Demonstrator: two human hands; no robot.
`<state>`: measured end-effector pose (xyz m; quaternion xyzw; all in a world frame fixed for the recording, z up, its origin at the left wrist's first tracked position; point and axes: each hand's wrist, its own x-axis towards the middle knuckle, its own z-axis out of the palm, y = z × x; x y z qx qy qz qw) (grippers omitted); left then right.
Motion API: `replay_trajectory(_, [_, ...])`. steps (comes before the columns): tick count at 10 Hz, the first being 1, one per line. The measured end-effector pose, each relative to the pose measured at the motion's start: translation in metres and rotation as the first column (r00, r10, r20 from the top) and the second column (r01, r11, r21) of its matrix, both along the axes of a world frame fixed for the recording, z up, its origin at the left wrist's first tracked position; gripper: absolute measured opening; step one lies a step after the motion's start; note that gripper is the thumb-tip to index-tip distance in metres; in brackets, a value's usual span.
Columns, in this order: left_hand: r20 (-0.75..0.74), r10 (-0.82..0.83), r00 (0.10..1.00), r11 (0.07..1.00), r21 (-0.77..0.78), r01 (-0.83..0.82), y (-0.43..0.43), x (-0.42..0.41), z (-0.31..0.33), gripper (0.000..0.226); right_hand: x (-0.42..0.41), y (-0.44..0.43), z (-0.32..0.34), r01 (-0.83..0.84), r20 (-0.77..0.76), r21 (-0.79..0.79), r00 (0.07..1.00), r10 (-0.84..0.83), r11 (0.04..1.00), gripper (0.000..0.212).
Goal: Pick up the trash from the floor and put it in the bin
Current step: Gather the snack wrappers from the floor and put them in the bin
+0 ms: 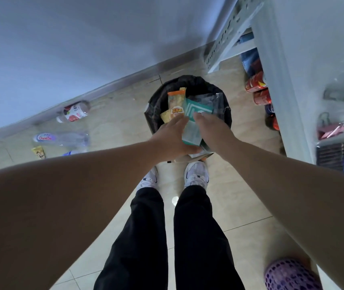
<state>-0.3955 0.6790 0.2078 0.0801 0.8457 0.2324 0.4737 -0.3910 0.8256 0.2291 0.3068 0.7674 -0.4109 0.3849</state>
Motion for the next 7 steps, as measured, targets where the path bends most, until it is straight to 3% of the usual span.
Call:
replay_trajectory(1, [0.092, 0.099, 0.991, 0.994, 0.041, -0.103, 0.013, -0.007, -0.03, 0.104, -0.013, -0.004, -0.032, 0.028, 0.127, -0.111, 0.992, -0.014, 0.993, 0.065])
replay_trajectory(2, [0.174, 0.221, 0.96, 0.971, 0.052, -0.233, 0.022, -0.018, -0.068, 0.08, -0.023, -0.006, -0.066, -0.004, 0.173, -0.089, 0.985, 0.02, 0.996, 0.06])
replay_trajectory(3, [0.189, 0.186, 0.964, 0.982, -0.013, -0.187, 0.029, -0.028, -0.106, 0.065, -0.027, -0.006, -0.11, 0.03, 0.146, -0.132, 0.989, -0.01, 0.991, 0.054])
replay_trajectory(5, [0.095, -0.042, 0.995, 0.998, -0.035, 0.045, 0.041, -0.027, -0.151, 0.047, -0.031, -0.007, -0.181, 0.163, 0.287, -0.093, 0.949, -0.131, 0.982, 0.071])
replay_trajectory(6, [0.139, 0.042, 0.989, 0.999, -0.041, -0.037, 0.043, -0.028, -0.144, 0.047, -0.025, -0.008, -0.179, 0.163, 0.246, -0.079, 0.959, -0.139, 0.984, 0.064])
replay_trajectory(7, [0.16, 0.233, 0.959, 0.972, -0.016, -0.233, 0.037, -0.023, -0.114, 0.042, -0.02, -0.006, -0.153, 0.143, 0.168, -0.066, 0.977, -0.13, 0.988, 0.058])
